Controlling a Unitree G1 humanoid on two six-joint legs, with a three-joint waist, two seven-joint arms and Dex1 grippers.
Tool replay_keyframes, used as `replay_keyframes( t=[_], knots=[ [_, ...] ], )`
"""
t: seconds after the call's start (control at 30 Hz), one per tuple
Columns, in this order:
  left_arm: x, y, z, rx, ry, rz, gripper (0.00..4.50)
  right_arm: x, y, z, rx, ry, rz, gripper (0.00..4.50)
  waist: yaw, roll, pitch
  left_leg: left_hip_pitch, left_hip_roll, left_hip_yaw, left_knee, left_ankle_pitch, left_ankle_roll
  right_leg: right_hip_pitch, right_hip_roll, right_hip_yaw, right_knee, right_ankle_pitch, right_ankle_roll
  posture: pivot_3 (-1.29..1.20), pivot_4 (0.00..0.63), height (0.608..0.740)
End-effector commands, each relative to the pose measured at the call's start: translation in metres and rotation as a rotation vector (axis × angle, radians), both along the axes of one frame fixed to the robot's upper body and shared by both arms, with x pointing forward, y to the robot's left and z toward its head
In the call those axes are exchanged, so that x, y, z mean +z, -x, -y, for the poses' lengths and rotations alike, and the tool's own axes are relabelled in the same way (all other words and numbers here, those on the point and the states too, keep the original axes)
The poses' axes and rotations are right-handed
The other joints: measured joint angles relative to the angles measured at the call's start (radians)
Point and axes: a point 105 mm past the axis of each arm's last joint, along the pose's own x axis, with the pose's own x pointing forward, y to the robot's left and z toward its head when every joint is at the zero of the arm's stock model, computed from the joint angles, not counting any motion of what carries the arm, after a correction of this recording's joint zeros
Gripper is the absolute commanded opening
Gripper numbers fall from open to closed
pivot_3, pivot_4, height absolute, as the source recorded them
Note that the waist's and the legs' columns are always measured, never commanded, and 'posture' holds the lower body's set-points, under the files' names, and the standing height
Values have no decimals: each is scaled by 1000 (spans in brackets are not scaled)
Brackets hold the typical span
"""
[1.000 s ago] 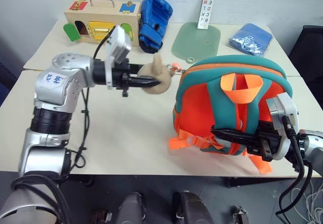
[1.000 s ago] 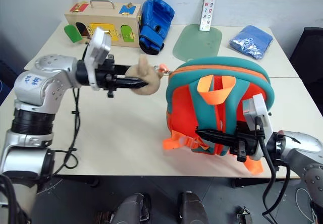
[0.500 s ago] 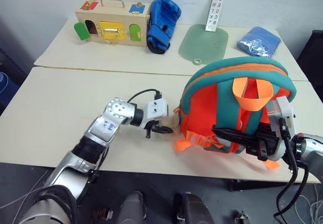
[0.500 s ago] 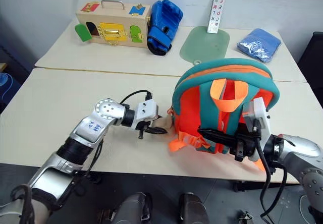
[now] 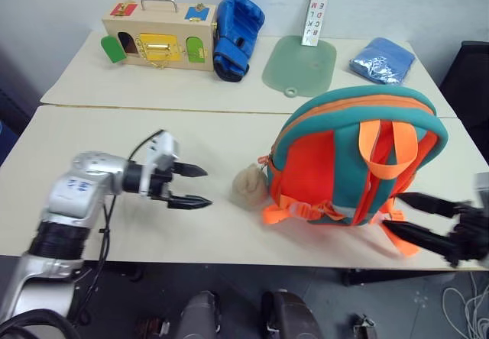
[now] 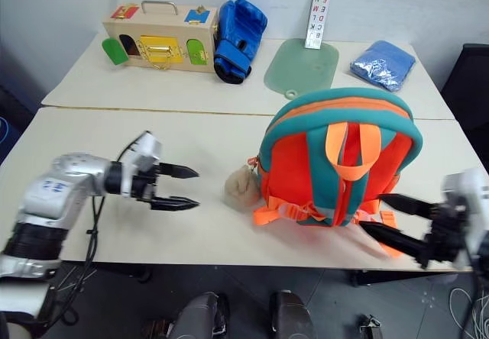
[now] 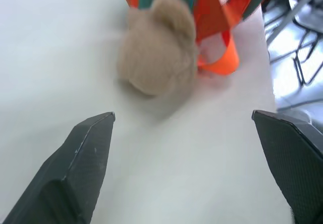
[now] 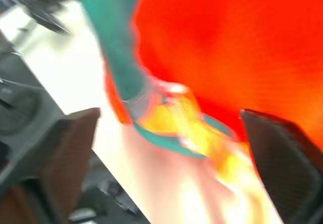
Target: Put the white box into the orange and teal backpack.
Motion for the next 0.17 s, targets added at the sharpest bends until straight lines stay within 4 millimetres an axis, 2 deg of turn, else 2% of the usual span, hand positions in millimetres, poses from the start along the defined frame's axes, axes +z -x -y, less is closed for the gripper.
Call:
replay_keyframes(
  t=[0.03, 0.1, 0.17],
  knots=[
    [56, 17, -35, 60, 120, 68, 4500, 31, 7, 46, -83, 59, 47, 4462, 0, -1, 0, 0, 0, 0, 0, 0, 0, 0, 0, 0, 0, 0, 0, 0, 150, 740],
    [71, 22, -46, 80, 158, 77, 4500, 39, 5, 62, -118, 62, 55, 4462, 0, -1, 0, 1, 0, 0, -1, 0, 0, 0, 0, 0, -1, 0, -1, 0, 150, 740],
    [76, 16, -50, 141, 156, 128, 4500, 42, -1, 69, -142, 49, 72, 4462, 0, 0, 0, 1, 0, 0, -2, -1, 0, 1, 0, 0, -3, 0, -1, 0, 150, 740]
  ],
)
